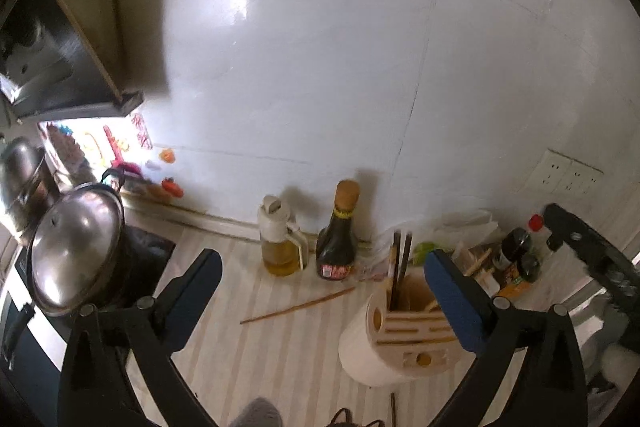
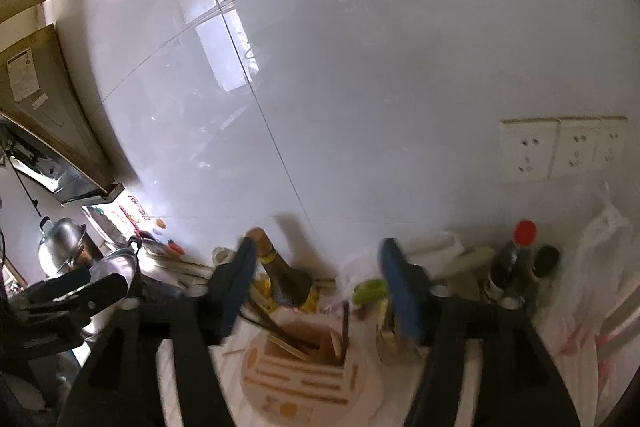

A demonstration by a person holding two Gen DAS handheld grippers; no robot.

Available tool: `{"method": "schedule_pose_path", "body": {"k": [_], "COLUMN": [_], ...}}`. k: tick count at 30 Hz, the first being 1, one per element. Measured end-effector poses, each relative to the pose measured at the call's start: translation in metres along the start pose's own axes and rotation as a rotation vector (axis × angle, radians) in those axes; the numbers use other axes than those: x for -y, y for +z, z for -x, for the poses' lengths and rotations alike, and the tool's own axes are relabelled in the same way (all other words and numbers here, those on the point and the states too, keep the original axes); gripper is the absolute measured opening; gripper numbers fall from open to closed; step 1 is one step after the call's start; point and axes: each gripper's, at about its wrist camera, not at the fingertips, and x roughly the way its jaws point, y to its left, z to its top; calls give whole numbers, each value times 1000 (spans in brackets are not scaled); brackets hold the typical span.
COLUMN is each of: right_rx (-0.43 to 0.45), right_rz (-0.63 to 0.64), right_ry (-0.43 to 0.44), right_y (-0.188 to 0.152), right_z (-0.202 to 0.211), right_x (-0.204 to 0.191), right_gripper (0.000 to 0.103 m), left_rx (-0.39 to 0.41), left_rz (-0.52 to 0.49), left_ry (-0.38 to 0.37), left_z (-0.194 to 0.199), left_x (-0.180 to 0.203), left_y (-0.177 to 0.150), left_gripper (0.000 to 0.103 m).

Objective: Organize utensils
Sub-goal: 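Lower both tools to the mat and grasp a chopstick with each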

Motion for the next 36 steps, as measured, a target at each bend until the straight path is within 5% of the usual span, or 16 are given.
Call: {"method": "schedule_pose_path", "body": {"k": [4, 8, 18, 21, 26, 32, 33, 36], "right_rx": [13, 25, -305, -438, -589, -666, -674, -716], "right_rz": [-32, -63, -229, -256, -274, -278, -274, -253], "right_ry": [-42, -153, -351, -372, -379, -368, -366, -353], "right_y": [-30, -70, -196, -234, -282, -305, -306, -312], "right_z": [33, 58, 52, 35, 4, -22, -26, -37], "right_x": [20, 48, 165, 193, 221, 232, 232, 226], "right_gripper": [103, 103, 99, 74, 63, 55, 49, 35], "left_rx": [-39, -120, -428, -526, -666, -711, -707, -694], "left_rz": [-8, -52, -182, -193, -208, -231, -231, -242], "left_ry": [-9, -9, -24, -26, -29, -33, -33, -31], "left_z": [0, -8, -75, -102, -141, -158, -159, -158], "left_x": [-1, 10, 84, 104, 129, 144, 146, 150], "left_y": [-34, -77, -198, -231, -277, -297, -297, -297], "left_gripper": [103, 103, 103, 91, 62, 32, 31, 8]}}
